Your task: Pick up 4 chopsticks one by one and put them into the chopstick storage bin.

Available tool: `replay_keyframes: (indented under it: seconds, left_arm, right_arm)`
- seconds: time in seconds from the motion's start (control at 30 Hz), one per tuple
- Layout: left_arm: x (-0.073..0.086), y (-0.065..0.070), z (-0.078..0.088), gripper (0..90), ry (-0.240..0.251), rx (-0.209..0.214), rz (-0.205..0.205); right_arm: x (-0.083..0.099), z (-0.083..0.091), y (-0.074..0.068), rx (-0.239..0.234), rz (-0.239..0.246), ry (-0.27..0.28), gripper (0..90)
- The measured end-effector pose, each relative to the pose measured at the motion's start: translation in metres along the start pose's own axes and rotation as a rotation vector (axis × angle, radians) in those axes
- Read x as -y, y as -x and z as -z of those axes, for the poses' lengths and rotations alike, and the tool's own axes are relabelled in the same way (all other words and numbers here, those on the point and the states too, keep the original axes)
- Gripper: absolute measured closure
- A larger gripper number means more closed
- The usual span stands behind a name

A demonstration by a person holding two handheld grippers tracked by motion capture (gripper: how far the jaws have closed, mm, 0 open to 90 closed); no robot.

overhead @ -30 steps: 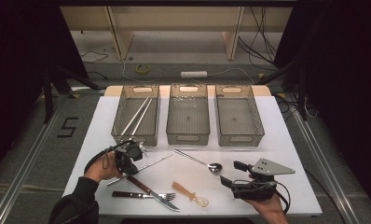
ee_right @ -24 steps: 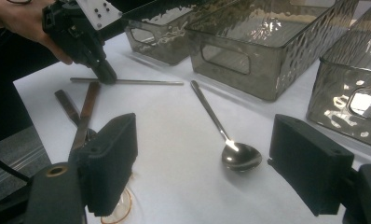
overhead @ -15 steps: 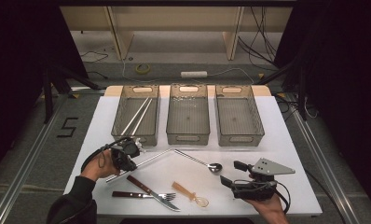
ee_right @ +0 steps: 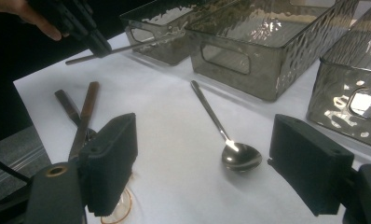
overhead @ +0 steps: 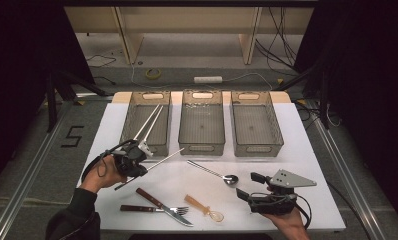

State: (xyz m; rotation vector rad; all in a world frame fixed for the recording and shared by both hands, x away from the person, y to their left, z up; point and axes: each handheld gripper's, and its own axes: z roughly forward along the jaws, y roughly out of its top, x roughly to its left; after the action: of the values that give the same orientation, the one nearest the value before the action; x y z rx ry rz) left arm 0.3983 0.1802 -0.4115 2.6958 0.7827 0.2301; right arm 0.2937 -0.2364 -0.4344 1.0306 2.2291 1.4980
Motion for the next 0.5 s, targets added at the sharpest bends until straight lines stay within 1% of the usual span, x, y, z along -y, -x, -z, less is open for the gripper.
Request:
replay_keyframes:
  seconds: [0.03, 0.17, 0.2, 0.23, 0.27, 0.37, 0.4, 0.5]
  left_arm:
    - [0.0, -0.001, 0.001, 85.0, 0.011, 0.002, 0.009]
    - [-0.001, -0.002, 0.006, 85.1, 0.05, -0.014, 0.052]
    - [-0.001, -0.003, 0.008, 85.1, 0.056, -0.018, 0.054]
    - [-0.001, -0.003, 0.009, 85.0, 0.065, -0.023, 0.066]
    - [-0.001, -0.004, 0.011, 85.1, 0.068, -0.03, 0.065]
    - [-0.002, -0.003, 0.015, 85.1, 0.095, -0.037, 0.085]
    - [-0.002, -0.004, 0.017, 85.1, 0.096, -0.043, 0.08]
    - [-0.003, -0.002, 0.022, 85.1, 0.118, -0.057, 0.084]
  right_arm:
    - [0.0, 0.0, 0.0, 0.0, -0.002, -0.001, 24.1]
    - [0.0, 0.0, 0.0, 0.0, -0.002, -0.002, 24.2]
    - [0.0, 0.0, 0.0, 0.001, 0.0, -0.001, 24.1]
    - [0.0, 0.0, 0.0, 0.001, 0.0, -0.001, 24.2]
    - [0.0, 0.0, 0.0, 0.001, 0.0, -0.001, 24.1]
    - [0.0, 0.0, 0.0, 0.001, 0.0, -0.001, 24.2]
    - [0.0, 0.0, 0.0, 0.001, 0.0, -0.001, 24.1]
    - [0.0, 0.0, 0.0, 0.001, 0.0, -0.002, 24.1]
